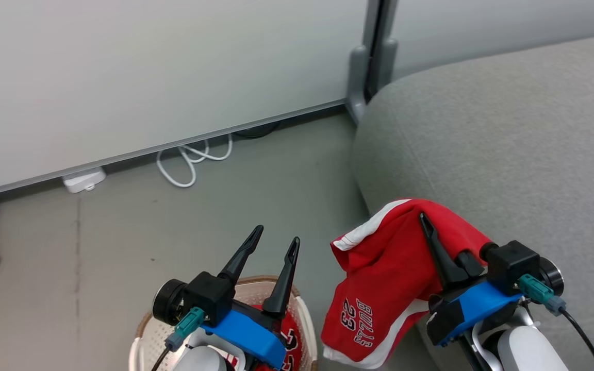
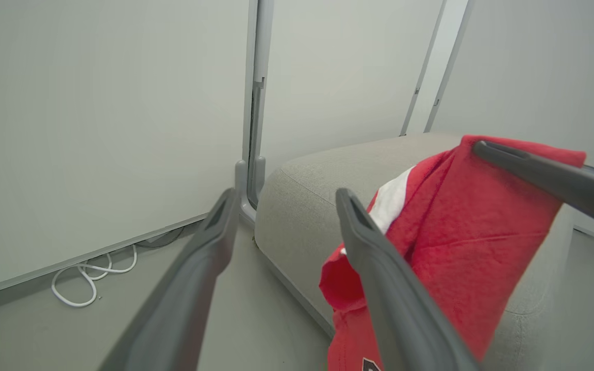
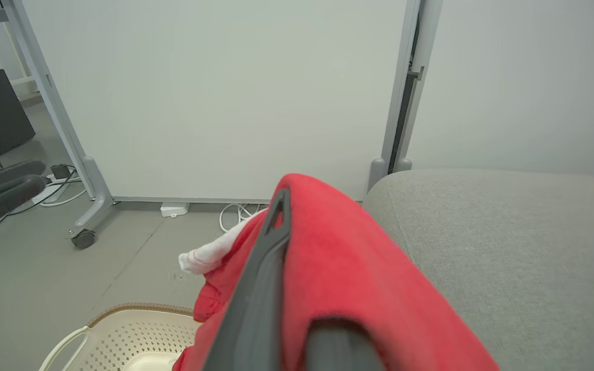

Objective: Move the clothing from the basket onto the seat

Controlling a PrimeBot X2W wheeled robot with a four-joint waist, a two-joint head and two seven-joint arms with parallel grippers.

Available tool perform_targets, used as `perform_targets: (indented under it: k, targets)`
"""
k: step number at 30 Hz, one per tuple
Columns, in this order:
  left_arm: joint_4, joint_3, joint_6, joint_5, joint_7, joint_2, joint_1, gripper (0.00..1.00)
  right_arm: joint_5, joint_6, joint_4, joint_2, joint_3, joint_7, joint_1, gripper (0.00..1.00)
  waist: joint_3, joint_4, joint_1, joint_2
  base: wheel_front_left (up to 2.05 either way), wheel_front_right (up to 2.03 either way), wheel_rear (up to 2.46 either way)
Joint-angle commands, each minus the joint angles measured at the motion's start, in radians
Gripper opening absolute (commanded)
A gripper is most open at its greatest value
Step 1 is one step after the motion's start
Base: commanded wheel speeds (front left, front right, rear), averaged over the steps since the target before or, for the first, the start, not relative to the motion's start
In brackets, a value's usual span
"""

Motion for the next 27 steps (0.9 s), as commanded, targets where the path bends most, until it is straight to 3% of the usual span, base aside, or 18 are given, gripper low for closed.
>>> perform_targets:
  k: [1, 15, 27]
  targets:
    - [0.002, 0.002, -0.007, 0.007, -0.003, 0.001, -0.008, 1.0, -0.001, 0.0, 0.001, 0.005, 0.004, -0.004, -0.008, 0.0, 0.007, -0.048, 0.0, -0.0001, 0.0, 0.0, 0.0]
    - [0.006, -0.024, -0.006, -0.006, -0.003, 0.002, -0.021, 1.0, 0.003, 0.0, 0.02, 0.018, 0.009, -0.024, -0.013, 0.0, 0.019, -0.222, 0.0, -0.0001, 0.0, 0.0, 0.0]
    - [0.008, -0.053, -0.006, -0.031, -0.003, 0.011, -0.029, 1.0, 0.003, 0.0, 0.028, 0.024, -0.018, -0.037, -0.006, 0.0, 0.024, -0.236, 0.0, -0.0001, 0.0, 0.0, 0.0]
